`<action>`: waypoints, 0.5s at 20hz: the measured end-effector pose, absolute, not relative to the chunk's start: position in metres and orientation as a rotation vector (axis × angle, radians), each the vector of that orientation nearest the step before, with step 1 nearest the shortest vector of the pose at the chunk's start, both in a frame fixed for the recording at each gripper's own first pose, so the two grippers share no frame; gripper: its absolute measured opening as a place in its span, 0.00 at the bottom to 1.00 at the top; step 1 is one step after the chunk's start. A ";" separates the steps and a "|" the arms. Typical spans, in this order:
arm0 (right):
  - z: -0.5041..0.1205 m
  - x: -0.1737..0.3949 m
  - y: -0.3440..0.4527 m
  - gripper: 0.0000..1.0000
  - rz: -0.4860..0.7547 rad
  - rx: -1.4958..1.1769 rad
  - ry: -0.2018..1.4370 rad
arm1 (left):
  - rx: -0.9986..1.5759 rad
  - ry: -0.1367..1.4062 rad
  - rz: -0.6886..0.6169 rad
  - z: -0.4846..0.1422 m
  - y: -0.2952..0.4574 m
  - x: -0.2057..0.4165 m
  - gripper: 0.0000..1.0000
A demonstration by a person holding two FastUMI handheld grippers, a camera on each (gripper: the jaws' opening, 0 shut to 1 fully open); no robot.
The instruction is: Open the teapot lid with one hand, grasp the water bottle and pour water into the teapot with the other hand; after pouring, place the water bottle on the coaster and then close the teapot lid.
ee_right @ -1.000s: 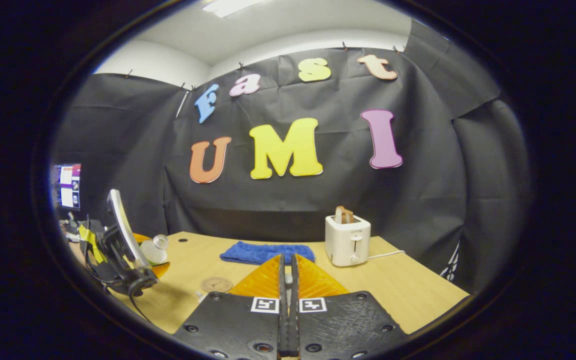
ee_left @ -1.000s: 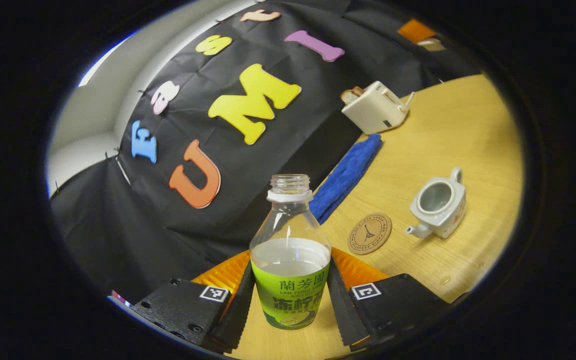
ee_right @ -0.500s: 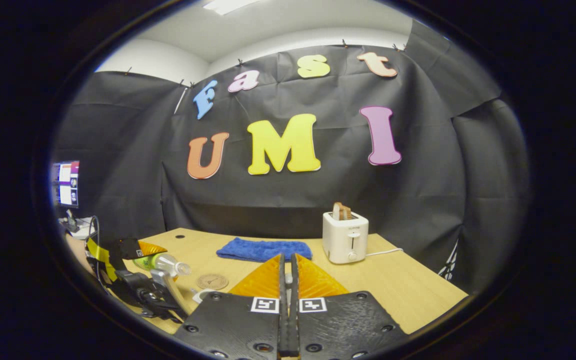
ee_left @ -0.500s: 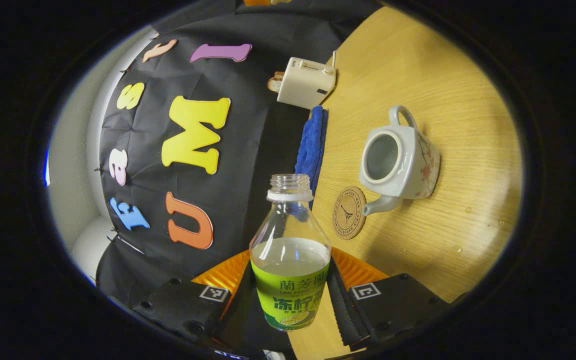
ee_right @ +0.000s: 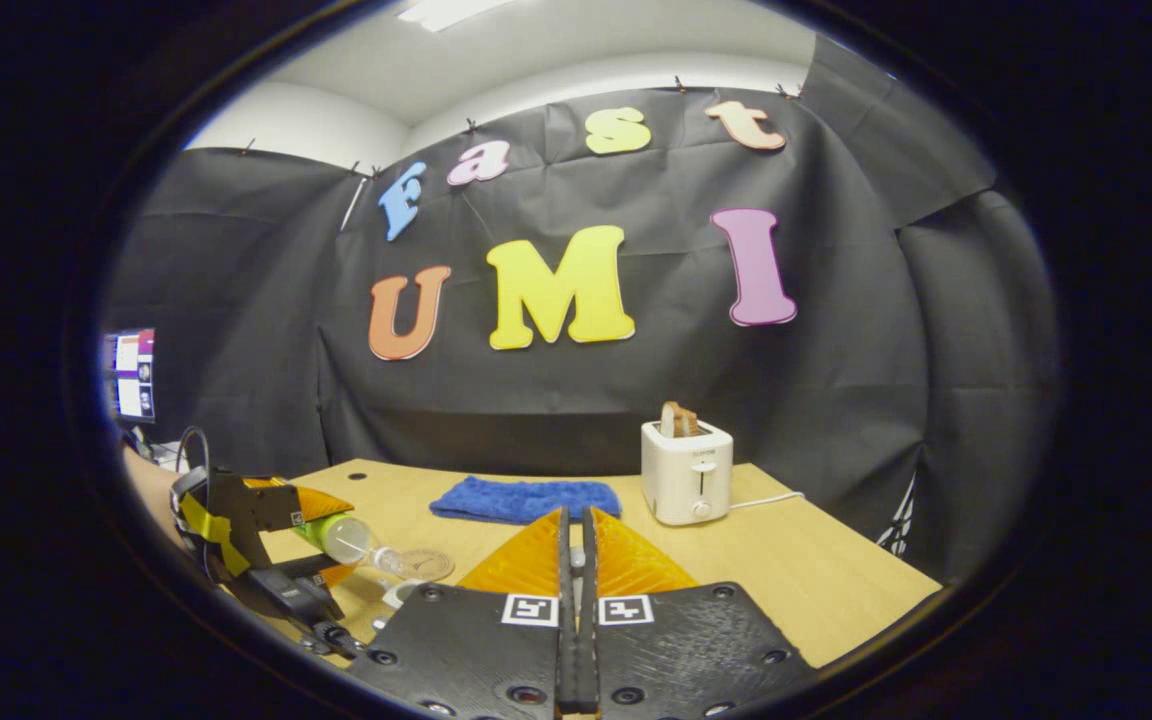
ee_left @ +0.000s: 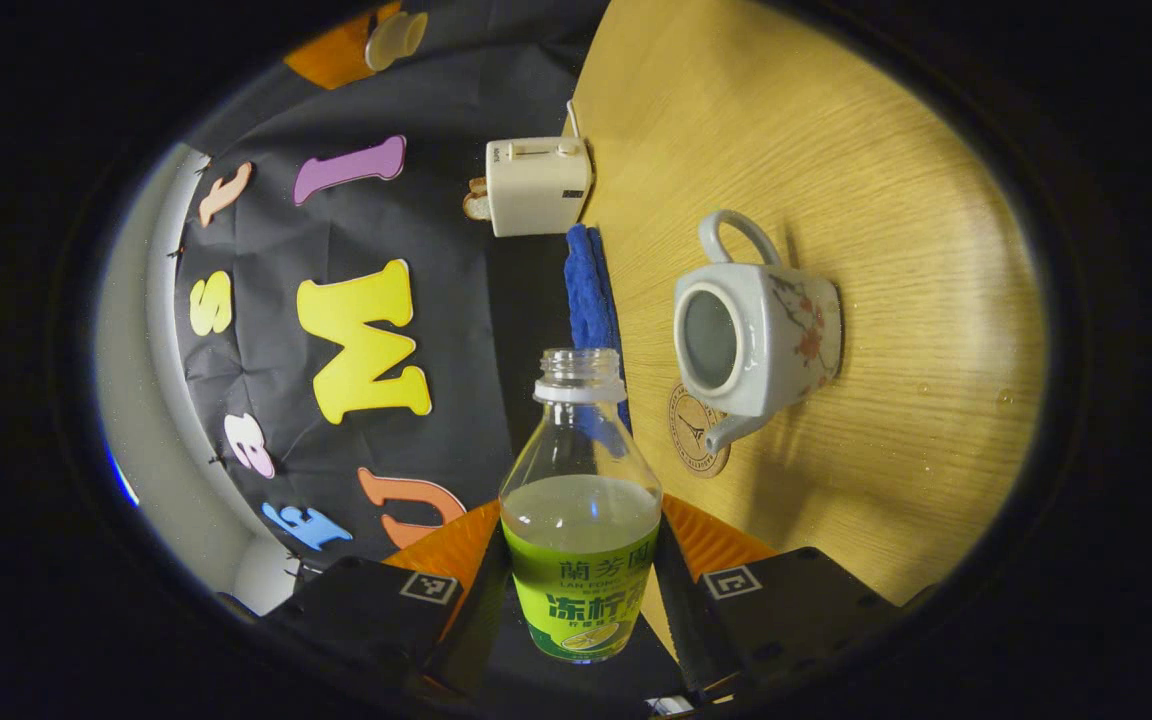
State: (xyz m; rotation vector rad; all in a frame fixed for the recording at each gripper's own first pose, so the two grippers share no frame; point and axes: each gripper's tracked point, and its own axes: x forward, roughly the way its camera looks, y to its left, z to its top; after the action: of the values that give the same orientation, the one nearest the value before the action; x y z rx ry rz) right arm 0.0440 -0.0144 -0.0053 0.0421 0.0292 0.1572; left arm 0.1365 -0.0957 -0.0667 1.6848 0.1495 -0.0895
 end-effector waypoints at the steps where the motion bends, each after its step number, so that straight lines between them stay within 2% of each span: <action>1: -0.004 0.044 -0.016 0.00 0.154 0.047 0.026 | 1.715 0.152 -0.090 -0.066 -0.097 0.135 0.73; 9: 0.003 0.039 -0.018 0.00 0.162 0.067 0.009 | 1.866 0.220 -0.094 -0.067 -0.087 0.129 0.74; 10: 0.004 0.039 -0.018 0.00 0.163 0.067 0.009 | 1.869 0.228 -0.095 -0.068 -0.086 0.130 0.71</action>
State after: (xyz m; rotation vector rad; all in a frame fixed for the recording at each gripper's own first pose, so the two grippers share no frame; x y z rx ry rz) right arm 0.0391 -0.0182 0.0039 0.0666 0.0086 0.1627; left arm 0.1302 -0.0862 -0.0677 1.8692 0.2284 -0.0946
